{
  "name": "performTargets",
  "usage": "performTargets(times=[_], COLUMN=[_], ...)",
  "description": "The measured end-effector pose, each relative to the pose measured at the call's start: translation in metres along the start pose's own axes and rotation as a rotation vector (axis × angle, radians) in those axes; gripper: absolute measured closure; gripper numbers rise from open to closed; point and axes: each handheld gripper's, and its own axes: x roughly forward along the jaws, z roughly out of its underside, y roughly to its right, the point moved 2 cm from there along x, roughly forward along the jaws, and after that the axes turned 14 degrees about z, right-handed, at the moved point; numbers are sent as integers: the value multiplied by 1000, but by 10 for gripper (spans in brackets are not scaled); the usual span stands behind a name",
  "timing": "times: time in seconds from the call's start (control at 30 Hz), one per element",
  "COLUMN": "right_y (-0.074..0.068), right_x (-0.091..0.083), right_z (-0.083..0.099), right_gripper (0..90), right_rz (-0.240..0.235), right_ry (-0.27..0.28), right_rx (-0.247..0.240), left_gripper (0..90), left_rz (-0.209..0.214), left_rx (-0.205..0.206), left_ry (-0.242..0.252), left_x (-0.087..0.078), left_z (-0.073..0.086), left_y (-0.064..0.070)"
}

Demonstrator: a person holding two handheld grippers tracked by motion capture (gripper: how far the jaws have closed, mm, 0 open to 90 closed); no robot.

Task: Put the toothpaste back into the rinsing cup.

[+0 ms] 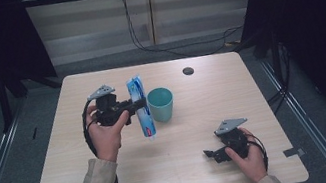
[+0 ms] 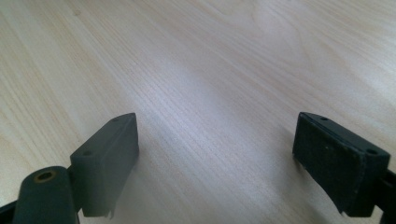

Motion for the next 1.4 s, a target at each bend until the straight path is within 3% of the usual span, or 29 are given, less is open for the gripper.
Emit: performTargets(times=[0.2, 1.4], right_y=[1, 1], right_x=[1, 2], right_z=[4, 4], right_gripper=[125, 124], right_rz=[8, 12], right_ry=[42, 41], right_rx=[9, 9], left_gripper=[721, 720], left_rz=[-11, -48], left_rx=[6, 22], left_ry=[6, 52], left_x=[-3, -3], left_z=[-4, -44], left_y=[-1, -6])
